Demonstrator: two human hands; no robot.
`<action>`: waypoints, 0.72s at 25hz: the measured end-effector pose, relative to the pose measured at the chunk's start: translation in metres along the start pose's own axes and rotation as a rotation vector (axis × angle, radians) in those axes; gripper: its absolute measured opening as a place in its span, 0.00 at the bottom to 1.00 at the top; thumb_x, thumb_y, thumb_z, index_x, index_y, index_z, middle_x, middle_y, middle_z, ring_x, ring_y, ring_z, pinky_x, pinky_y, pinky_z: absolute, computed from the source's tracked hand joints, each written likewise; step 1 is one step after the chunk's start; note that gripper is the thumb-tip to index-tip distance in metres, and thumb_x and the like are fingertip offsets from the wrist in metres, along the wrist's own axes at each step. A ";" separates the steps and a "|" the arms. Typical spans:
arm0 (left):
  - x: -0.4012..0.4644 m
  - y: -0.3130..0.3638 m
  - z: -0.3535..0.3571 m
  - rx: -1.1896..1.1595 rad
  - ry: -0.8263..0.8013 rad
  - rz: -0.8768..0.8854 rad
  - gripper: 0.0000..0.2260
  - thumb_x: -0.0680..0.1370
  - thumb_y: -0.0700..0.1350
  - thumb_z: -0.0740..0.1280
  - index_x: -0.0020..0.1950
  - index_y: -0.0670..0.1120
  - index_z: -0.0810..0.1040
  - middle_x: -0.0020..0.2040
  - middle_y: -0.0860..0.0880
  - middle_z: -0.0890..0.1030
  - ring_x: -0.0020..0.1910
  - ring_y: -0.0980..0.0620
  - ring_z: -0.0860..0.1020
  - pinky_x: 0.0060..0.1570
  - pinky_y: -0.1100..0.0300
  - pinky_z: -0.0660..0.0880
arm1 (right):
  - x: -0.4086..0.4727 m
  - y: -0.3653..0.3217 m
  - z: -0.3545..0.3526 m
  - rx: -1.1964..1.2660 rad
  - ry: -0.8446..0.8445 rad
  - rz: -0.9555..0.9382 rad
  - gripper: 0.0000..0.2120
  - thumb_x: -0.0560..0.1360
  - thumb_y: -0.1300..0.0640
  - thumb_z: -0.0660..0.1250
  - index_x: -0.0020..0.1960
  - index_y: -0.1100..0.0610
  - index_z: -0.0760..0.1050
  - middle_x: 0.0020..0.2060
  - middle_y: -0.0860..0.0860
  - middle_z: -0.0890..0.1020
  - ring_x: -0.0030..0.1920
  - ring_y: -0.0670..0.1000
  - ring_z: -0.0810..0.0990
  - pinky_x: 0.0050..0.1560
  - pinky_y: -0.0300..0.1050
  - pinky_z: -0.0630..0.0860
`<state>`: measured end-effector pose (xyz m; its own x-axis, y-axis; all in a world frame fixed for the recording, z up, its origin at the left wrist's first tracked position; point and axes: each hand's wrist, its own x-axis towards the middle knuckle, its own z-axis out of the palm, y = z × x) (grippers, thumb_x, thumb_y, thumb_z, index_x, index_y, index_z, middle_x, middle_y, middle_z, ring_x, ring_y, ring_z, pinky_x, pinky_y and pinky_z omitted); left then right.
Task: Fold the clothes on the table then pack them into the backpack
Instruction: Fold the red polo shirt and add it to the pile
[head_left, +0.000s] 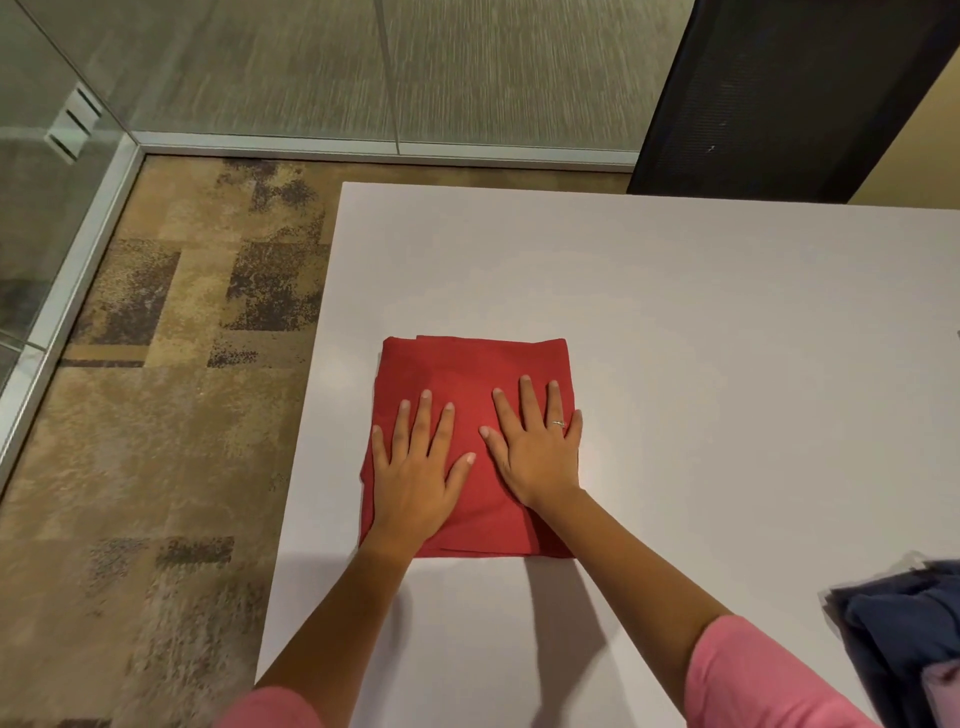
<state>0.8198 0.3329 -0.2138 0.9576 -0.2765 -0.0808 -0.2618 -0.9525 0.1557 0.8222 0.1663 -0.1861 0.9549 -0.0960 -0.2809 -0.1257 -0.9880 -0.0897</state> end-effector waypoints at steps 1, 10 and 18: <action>-0.001 -0.001 0.001 0.010 0.004 0.013 0.31 0.79 0.65 0.49 0.79 0.50 0.55 0.79 0.45 0.55 0.77 0.42 0.53 0.71 0.38 0.54 | 0.001 0.003 0.003 -0.028 0.023 -0.005 0.31 0.79 0.35 0.40 0.74 0.46 0.64 0.73 0.55 0.66 0.73 0.67 0.61 0.62 0.71 0.64; -0.021 -0.008 0.005 0.065 0.008 0.185 0.31 0.79 0.65 0.48 0.79 0.54 0.50 0.79 0.47 0.54 0.77 0.43 0.54 0.72 0.40 0.51 | -0.038 0.014 0.017 -0.021 0.049 0.106 0.32 0.76 0.35 0.48 0.72 0.51 0.67 0.70 0.60 0.69 0.65 0.71 0.70 0.51 0.66 0.73; -0.053 0.056 -0.008 0.045 -0.050 -0.015 0.25 0.80 0.54 0.59 0.76 0.49 0.63 0.76 0.42 0.63 0.75 0.39 0.61 0.69 0.36 0.58 | -0.122 0.032 0.021 -0.019 -0.180 0.146 0.45 0.73 0.31 0.40 0.52 0.66 0.81 0.36 0.59 0.82 0.28 0.59 0.79 0.31 0.48 0.72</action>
<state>0.7550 0.2953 -0.1925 0.9546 -0.2672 -0.1317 -0.2538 -0.9610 0.1101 0.6956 0.1485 -0.1750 0.8632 -0.2171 -0.4557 -0.2530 -0.9673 -0.0184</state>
